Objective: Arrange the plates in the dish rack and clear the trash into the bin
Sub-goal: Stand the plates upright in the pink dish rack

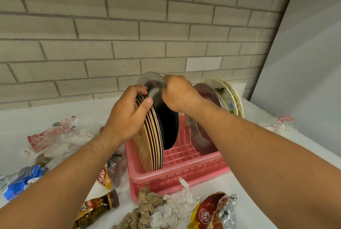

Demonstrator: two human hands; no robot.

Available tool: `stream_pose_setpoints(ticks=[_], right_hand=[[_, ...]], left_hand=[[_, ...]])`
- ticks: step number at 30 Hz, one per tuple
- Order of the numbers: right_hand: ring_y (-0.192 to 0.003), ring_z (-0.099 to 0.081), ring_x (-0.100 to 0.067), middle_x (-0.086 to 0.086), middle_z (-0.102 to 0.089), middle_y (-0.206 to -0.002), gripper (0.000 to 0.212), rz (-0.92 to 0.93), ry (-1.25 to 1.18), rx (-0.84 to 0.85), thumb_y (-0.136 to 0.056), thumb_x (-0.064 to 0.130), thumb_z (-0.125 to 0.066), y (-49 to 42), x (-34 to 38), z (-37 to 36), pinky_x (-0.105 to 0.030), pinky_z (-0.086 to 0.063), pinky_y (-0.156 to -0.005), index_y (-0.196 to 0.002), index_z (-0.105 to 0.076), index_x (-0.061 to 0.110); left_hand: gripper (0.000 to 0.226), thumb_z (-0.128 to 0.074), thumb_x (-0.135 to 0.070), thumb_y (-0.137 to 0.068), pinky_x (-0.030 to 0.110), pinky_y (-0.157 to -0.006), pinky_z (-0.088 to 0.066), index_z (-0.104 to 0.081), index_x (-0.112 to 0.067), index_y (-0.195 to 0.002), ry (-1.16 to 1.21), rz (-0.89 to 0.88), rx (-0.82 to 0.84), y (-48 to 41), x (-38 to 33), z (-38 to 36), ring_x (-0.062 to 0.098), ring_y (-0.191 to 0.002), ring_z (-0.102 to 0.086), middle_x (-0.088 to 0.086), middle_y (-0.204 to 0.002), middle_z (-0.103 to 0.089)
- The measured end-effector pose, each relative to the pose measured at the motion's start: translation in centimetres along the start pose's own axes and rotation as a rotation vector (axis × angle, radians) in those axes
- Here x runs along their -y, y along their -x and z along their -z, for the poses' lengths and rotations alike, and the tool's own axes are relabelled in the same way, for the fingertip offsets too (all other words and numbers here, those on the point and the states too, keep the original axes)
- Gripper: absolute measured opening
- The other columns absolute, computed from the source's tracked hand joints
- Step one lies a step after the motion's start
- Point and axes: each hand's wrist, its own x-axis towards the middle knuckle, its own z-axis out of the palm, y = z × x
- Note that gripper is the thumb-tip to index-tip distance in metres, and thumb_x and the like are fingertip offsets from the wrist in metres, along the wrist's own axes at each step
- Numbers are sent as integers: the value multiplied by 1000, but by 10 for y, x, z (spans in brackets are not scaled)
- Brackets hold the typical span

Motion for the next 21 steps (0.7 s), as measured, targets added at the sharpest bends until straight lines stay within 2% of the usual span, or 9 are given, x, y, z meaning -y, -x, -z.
stream_pose_setpoints(ticks=[3, 6, 11, 13, 16, 18, 21], right_hand=[[-83, -57, -22, -7, -59, -98, 19, 72, 28, -38, -97, 19, -44, 13, 0, 4, -33, -49, -66, -112, -54, 14], [-82, -58, -25, -8, -60, -95, 22, 108, 22, -142, -98, 20, -39, 24, 0, 18, -38, -52, -66, -114, -50, 12], [-67, -49, -18, 0, -49, -79, 24, 27, 93, -191, -99, 18, -38, 30, -13, 35, -26, -35, -53, -119, -48, 12], [-62, -45, -16, -1, -51, -77, 26, -35, 148, -197, -98, 18, -42, 35, -23, 38, -24, -29, -48, -123, -47, 13], [-78, -50, -30, -15, -62, -98, 29, -95, 257, -203, -97, 16, -41, 44, -40, 36, -28, -35, -62, -125, -45, 12], [-83, -54, -31, -17, -64, -101, 29, -122, 270, -196, -97, 15, -40, 50, -52, 27, -30, -38, -66, -126, -45, 11], [-75, -54, -31, -17, -66, -91, 31, -119, 260, -169, -99, 16, -36, 58, -66, 11, -33, -39, -63, -129, -41, 11]], left_hand=[[38, -46, -40, -89, 11, -83, -35, -52, -18, -119, -10, -9, -10, 1, 0, 3, -3, -110, -47, -10, -124, -54], [35, -46, -39, -88, 12, -83, -35, -52, -20, -117, -1, -10, 11, 2, 0, 2, -8, -106, -45, -11, -121, -54], [31, -46, -39, -89, 11, -80, -34, -51, -22, -114, 0, -15, 26, 1, -3, 0, -22, -102, -41, -17, -118, -51], [34, -45, -41, -89, 13, -81, -35, -51, -22, -116, -15, -10, 38, 0, -2, 0, -13, -101, -44, -17, -122, -50], [36, -44, -41, -89, 19, -81, -37, -49, -23, -120, -36, -20, 58, 2, -2, -1, 4, -89, -49, -18, -126, -48], [37, -44, -40, -89, 21, -84, -37, -48, -23, -122, -29, -14, 62, 3, -2, -1, 6, -92, -49, -17, -128, -48], [36, -46, -37, -87, 24, -89, -39, -48, -24, -121, 7, 7, 61, 4, -1, -2, 5, -102, -51, -17, -127, -49]])
